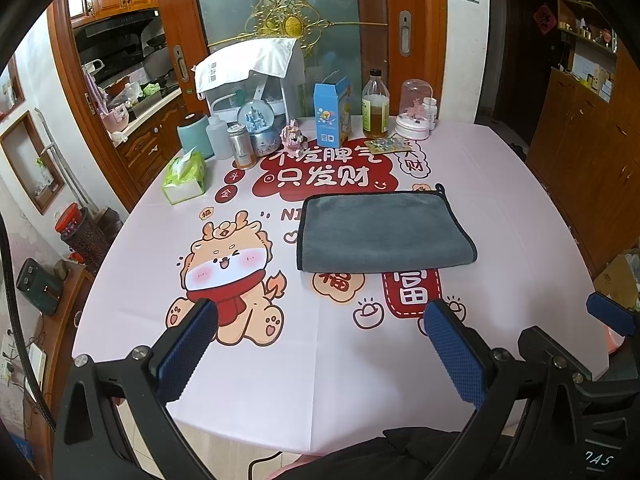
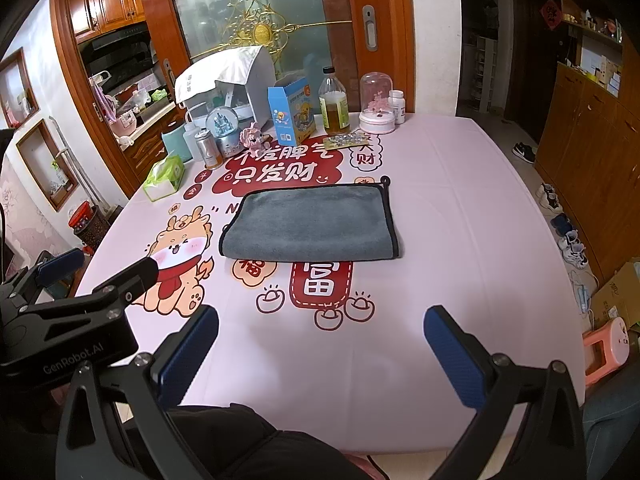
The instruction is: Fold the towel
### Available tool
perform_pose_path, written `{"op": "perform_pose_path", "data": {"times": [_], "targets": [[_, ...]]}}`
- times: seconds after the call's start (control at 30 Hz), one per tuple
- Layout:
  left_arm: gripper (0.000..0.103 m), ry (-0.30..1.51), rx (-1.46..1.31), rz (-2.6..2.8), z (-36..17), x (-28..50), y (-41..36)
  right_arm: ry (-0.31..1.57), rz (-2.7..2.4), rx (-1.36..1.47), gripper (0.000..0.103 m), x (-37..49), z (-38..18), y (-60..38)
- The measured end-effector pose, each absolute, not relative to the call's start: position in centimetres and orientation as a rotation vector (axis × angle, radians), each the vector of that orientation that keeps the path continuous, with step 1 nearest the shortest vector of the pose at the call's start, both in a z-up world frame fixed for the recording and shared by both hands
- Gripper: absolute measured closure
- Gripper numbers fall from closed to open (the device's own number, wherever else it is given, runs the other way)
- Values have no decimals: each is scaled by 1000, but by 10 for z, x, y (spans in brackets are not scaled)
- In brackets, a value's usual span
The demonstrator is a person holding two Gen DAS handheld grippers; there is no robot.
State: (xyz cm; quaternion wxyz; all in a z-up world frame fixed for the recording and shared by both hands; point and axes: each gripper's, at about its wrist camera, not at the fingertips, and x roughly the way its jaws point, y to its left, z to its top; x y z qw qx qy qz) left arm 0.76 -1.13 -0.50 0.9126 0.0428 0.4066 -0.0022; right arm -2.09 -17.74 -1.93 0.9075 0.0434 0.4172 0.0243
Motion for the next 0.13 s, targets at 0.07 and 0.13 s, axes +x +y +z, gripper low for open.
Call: {"op": "perform_pose_path", "data": {"times": [0.07,0.13], "targets": [[1,838,88,-5,-5,8,-11,862,51,90,0,-21,-19,-178],[1,838,87,-5,-6,7,-12,861,51,90,0,-21,-19,-178]]}}
